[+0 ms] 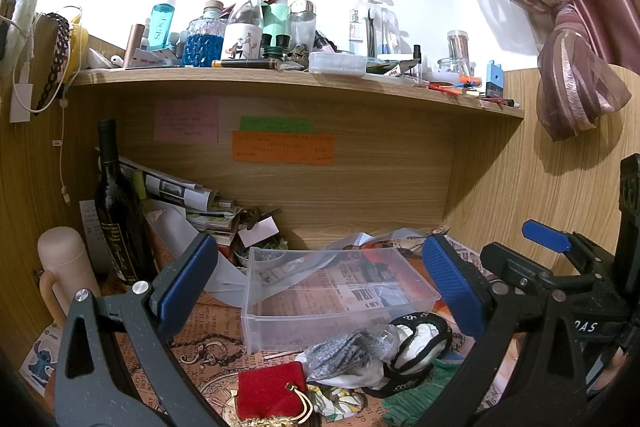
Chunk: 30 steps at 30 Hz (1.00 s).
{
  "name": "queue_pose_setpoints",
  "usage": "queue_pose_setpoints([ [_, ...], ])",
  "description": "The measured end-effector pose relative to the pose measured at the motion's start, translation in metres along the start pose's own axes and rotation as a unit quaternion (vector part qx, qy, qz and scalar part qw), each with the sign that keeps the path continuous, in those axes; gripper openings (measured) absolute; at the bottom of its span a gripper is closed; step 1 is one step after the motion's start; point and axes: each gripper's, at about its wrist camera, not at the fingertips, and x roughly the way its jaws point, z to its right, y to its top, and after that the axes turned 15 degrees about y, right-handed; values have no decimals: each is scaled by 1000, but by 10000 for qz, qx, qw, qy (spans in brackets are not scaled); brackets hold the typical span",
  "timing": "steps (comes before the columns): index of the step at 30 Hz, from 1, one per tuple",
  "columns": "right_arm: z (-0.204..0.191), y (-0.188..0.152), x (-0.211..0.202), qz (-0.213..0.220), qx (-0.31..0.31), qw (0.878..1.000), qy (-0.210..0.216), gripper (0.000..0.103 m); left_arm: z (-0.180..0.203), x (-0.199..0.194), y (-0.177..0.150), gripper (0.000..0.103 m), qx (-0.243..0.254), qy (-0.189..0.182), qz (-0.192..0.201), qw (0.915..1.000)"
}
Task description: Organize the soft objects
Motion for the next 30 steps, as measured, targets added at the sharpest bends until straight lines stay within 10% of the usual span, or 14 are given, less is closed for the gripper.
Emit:
queue_pose_setpoints([
  [30,-1,2,-2,31,13,10000,0,103,1,-2,0,103,-6,-11,11,10000],
])
